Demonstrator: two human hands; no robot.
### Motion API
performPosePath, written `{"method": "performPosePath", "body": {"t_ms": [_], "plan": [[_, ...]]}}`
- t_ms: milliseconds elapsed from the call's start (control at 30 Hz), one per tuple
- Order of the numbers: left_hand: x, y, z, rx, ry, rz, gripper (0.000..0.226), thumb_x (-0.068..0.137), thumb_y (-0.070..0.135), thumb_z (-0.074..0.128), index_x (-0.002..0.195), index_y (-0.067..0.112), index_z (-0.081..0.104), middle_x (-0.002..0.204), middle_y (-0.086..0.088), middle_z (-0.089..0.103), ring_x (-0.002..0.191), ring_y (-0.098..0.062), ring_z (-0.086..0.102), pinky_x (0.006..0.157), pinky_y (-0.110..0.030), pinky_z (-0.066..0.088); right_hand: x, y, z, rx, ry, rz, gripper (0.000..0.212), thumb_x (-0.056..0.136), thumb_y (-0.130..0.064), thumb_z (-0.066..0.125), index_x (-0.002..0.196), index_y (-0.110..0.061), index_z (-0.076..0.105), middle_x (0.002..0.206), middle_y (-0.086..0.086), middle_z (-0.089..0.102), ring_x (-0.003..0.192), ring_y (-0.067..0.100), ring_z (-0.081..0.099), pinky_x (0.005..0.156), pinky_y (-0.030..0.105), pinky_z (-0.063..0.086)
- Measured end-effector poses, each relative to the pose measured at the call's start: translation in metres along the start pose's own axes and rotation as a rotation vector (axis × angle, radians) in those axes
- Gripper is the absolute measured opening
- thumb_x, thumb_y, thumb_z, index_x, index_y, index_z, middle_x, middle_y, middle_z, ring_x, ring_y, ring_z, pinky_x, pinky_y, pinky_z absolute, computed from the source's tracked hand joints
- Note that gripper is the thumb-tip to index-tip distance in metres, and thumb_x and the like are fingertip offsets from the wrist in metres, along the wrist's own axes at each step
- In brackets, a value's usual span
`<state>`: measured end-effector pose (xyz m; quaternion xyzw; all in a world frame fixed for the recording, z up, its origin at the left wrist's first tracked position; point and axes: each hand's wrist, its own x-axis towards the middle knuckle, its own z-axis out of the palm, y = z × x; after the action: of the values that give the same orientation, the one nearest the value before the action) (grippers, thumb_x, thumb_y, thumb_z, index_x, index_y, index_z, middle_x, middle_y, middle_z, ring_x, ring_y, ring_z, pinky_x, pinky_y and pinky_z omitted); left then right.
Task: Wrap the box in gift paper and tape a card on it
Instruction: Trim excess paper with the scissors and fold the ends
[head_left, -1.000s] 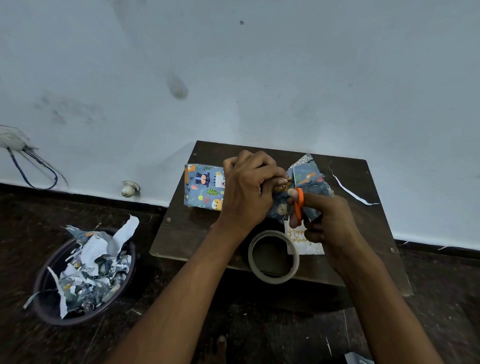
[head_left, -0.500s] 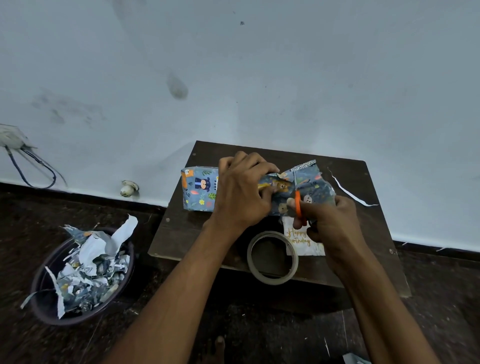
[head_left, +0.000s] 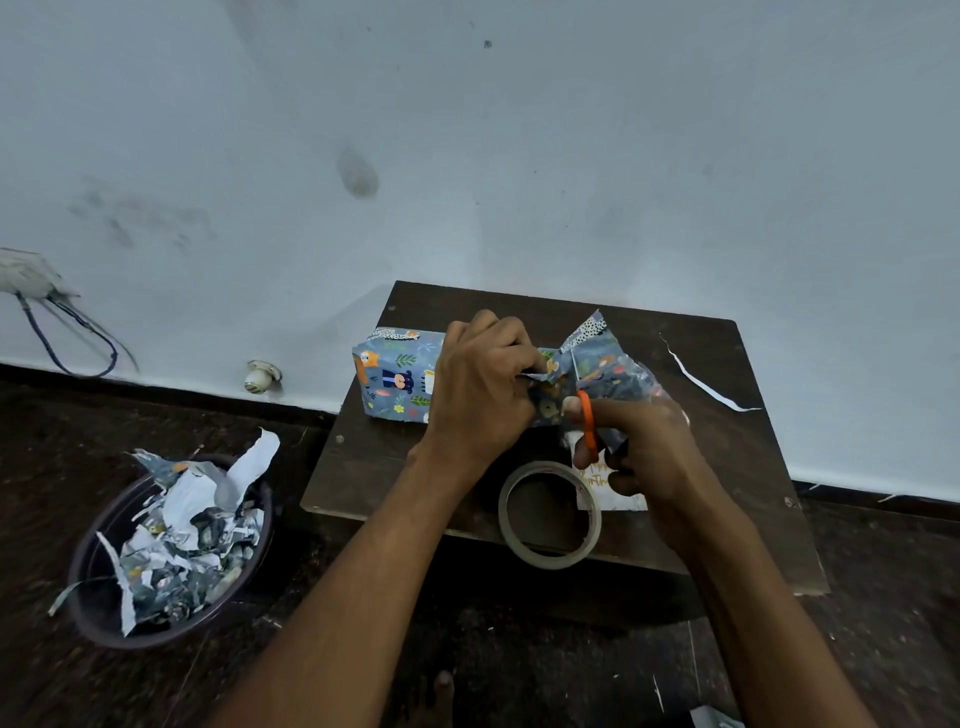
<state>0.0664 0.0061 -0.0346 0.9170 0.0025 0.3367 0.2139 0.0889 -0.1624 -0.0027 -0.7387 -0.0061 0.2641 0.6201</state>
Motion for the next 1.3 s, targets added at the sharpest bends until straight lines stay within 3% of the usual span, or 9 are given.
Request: {"method": "performPosePath", "body": {"t_ms": [167,333,467,567,867,1133,1300], "plan": [[0.001,0.001,0.0,-0.018,-0.036,0.013,0.03,0.073,0.019,0.045,0.072,0.012,0.074,0.075,0.002,0.062,0.076,-0.02,0.051,0.068,-0.03,0.024,0.0,-0.002,-0.001,-0.026,-0.017,-0.024,0.025,0.091,-0.016,0.067,0.097,0.007,0.07,0.057,0.015,0.06,0.035,0.005,0.036,0.035,0.018,0.026],[0.002,0.0,0.001,0.004,-0.077,-0.005,0.018,0.069,0.011,0.058,0.077,0.014,0.074,0.081,0.002,0.064,0.079,-0.02,0.052,0.067,-0.032,0.027,-0.006,-0.007,-0.002,-0.044,-0.03,-0.076,0.016,0.092,-0.009,0.066,0.092,0.007,0.07,0.061,0.02,0.058,0.031,0.002,0.042,0.035,0.01,0.03],[0.002,0.002,-0.001,-0.017,-0.091,0.025,0.036,0.077,0.025,0.044,0.086,0.014,0.077,0.087,0.002,0.067,0.082,-0.019,0.053,0.069,-0.031,0.023,-0.006,-0.009,-0.001,-0.056,-0.039,-0.054,0.015,0.094,-0.01,0.066,0.094,0.004,0.07,0.062,0.018,0.059,0.031,0.002,0.043,0.034,0.008,0.031],[0.002,0.005,0.001,-0.004,-0.106,0.016,0.039,0.08,0.029,0.045,0.095,0.016,0.079,0.09,0.003,0.071,0.083,-0.018,0.053,0.069,-0.033,0.027,-0.007,-0.011,0.0,-0.02,-0.035,-0.052,0.011,0.093,-0.007,0.066,0.09,0.003,0.069,0.055,0.007,0.06,0.029,0.003,0.041,0.034,0.008,0.03],[-0.001,0.006,0.009,-0.051,-0.072,0.087,0.026,0.083,0.025,0.054,0.075,0.018,0.078,0.084,0.007,0.07,0.083,-0.018,0.055,0.075,-0.028,0.02,-0.004,-0.009,0.002,-0.03,0.011,-0.001,0.019,0.092,-0.013,0.068,0.099,0.004,0.07,0.066,0.017,0.06,0.029,0.003,0.042,0.033,0.01,0.03],[-0.002,0.003,0.008,-0.081,-0.081,0.108,0.019,0.082,0.017,0.06,0.076,0.017,0.078,0.085,0.007,0.071,0.085,-0.017,0.056,0.075,-0.03,0.023,-0.001,-0.003,0.003,-0.028,0.038,-0.021,0.021,0.091,-0.016,0.07,0.098,0.004,0.072,0.06,0.018,0.061,0.031,0.001,0.041,0.034,0.012,0.031],[-0.002,0.001,0.01,-0.079,-0.065,0.09,0.012,0.081,0.012,0.069,0.077,0.018,0.079,0.085,0.007,0.071,0.083,-0.017,0.056,0.075,-0.03,0.024,-0.002,-0.001,0.005,0.014,0.063,-0.051,0.01,0.091,-0.004,0.069,0.09,0.005,0.071,0.058,0.016,0.058,0.031,0.003,0.042,0.035,0.013,0.031]]}}
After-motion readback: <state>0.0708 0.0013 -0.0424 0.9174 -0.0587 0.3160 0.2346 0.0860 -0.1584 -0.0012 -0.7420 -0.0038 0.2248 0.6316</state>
